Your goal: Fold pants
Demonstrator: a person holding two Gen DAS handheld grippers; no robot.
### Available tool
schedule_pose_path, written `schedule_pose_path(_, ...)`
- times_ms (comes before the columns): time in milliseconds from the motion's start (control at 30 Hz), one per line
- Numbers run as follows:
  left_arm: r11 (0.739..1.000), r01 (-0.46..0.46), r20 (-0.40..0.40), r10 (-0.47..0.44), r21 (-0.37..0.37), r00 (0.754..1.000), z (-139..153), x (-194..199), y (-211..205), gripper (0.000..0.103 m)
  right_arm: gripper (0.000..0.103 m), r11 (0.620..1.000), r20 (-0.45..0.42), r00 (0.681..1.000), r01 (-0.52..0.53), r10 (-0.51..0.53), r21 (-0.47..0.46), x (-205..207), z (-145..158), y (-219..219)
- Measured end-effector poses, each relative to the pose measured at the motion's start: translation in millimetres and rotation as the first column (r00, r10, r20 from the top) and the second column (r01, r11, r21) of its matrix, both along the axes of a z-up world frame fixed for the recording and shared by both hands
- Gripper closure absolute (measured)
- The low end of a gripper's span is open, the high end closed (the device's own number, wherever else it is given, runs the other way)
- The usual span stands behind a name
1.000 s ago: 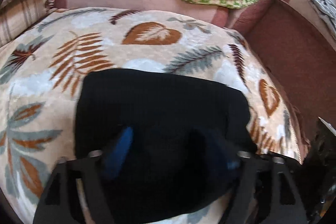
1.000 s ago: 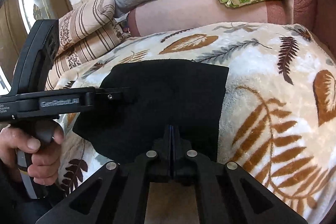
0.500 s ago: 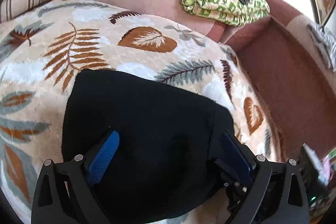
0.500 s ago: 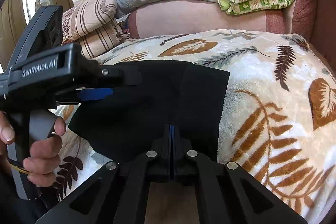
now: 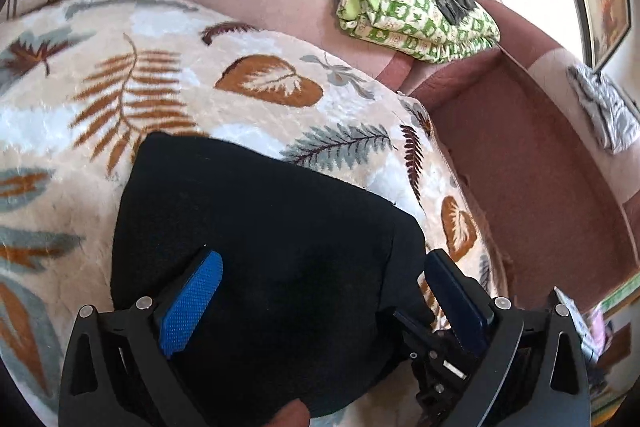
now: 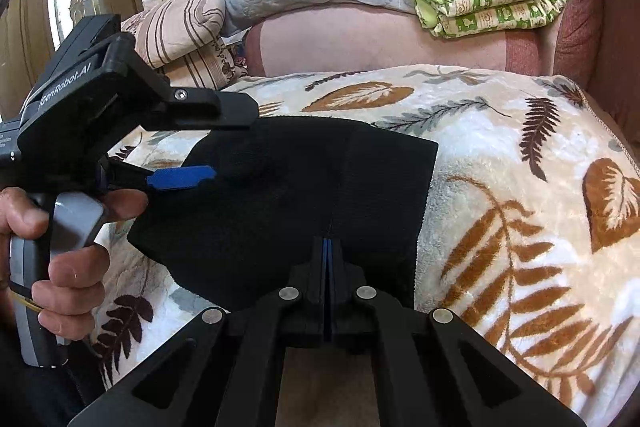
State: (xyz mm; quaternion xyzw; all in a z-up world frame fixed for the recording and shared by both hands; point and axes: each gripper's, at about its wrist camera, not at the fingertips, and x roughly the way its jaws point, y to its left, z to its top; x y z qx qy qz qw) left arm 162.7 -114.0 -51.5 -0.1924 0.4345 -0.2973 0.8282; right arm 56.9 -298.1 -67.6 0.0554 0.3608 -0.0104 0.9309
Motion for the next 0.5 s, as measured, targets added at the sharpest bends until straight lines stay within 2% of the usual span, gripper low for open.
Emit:
schedule_pose_path(133, 0.999, -0.026, 0.075, 0.024, 0.039, 0.997, 17, -15, 1, 0.001, 0.103, 1.000, -0.002, 1.000, 0.001, -0.001, 0.003, 0, 0, 0)
schedule_pose_path(333, 0.973, -0.139, 0.150, 0.112, 0.185, 0.982, 26, -48, 2, 0.001, 0.103, 1.000, -0.028, 1.000, 0.005, -0.006, -0.016, 4, 1, 2)
schedule_pose_path(367, 0.970, -0.152, 0.157, 0.122, 0.192, 0.980, 27, -54, 3, 0.001, 0.103, 1.000, -0.051, 0.999, 0.001, -0.002, -0.026, 7, 4, 3)
schedule_pose_path(433, 0.963, -0.180, 0.168, 0.147, 0.201, 0.975, 28, -67, 6, 0.001, 0.103, 1.000, -0.157, 0.988, 0.005, -0.010, -0.030, 19, 17, 4)
schedule_pose_path(500, 0.957, -0.205, 0.176, 0.170, 0.204, 0.970, 31, -76, 9, 0.001, 0.099, 0.997, -0.235, 0.969, 0.072, -0.070, -0.001, 25, 35, 2)
